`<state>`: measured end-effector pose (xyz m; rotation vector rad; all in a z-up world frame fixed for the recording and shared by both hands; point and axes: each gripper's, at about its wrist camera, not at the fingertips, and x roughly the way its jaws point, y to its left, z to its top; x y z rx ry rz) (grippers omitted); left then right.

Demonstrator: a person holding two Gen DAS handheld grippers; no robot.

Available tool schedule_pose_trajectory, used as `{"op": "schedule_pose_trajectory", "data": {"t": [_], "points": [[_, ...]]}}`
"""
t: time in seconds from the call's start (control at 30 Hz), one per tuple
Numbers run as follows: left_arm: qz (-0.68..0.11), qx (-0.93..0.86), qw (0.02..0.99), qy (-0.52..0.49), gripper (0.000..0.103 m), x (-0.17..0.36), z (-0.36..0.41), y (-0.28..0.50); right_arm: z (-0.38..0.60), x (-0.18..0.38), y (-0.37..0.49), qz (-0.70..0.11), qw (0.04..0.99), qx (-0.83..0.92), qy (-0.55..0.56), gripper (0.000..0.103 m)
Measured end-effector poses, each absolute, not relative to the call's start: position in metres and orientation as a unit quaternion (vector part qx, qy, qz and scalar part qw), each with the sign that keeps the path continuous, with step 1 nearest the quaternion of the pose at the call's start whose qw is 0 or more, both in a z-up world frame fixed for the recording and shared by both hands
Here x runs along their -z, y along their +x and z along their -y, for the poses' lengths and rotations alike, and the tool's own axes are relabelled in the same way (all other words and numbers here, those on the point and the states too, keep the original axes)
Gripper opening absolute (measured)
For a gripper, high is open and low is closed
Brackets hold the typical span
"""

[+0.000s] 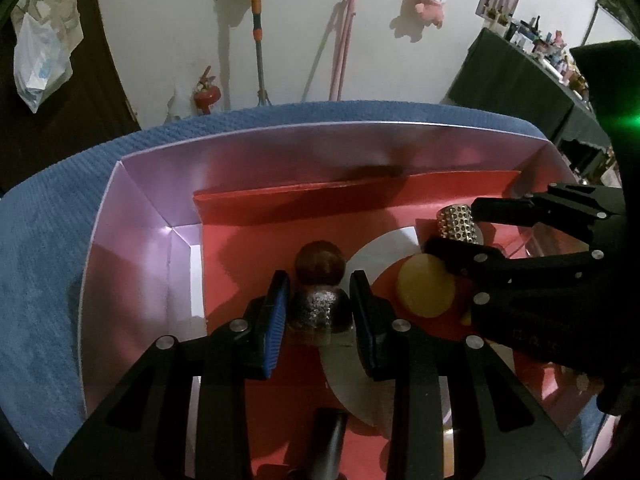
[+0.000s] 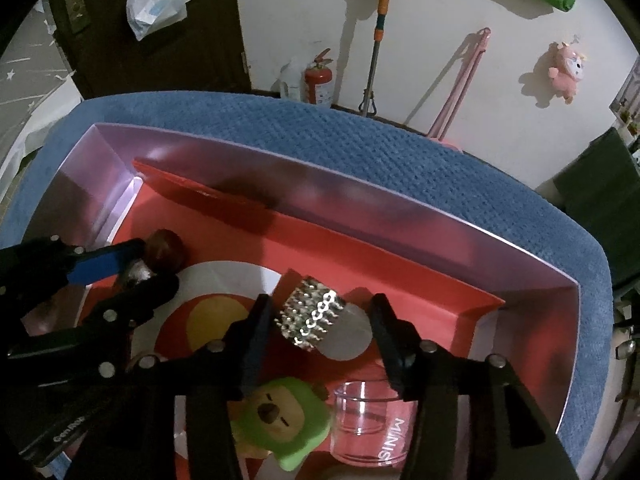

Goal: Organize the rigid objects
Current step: 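Lower the bottle and cylinder into the box and open both grippers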

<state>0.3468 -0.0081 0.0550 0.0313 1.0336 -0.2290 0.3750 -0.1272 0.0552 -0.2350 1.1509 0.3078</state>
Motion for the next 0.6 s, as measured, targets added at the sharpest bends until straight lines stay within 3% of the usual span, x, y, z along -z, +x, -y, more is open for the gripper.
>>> {"op": "schedule_pose_trajectory", "data": {"t": [0.23, 0.27, 0.3, 0.33, 0.6], "points": [[-0.473, 0.105, 0.875, 0.012, 0.032, -0.069, 0.008, 0.336, 0.135, -0.06, 0.372, -0.541, 0.824, -0.14, -0.098, 0.063], [-0.469, 0.103, 0.877, 0.014, 0.046, -0.072, 0.008, 0.333, 0.137, -0.062, 0.37, -0.539, 0.825, -0.139, -0.097, 0.064], [-0.462, 0.101, 0.881, 0.016, 0.067, -0.075, 0.008, 0.329, 0.139, -0.064, 0.369, -0.537, 0.827, -0.137, -0.095, 0.064], [-0.447, 0.099, 0.889, 0.018, 0.072, -0.081, 0.008, 0.323, 0.143, -0.066, 0.367, -0.535, 0.828, -0.136, -0.094, 0.065], [-0.387, 0.089, 0.917, 0.034, 0.075, -0.122, 0.01, 0.278, 0.163, -0.103, 0.345, -0.505, 0.851, -0.12, -0.079, 0.078]]}}
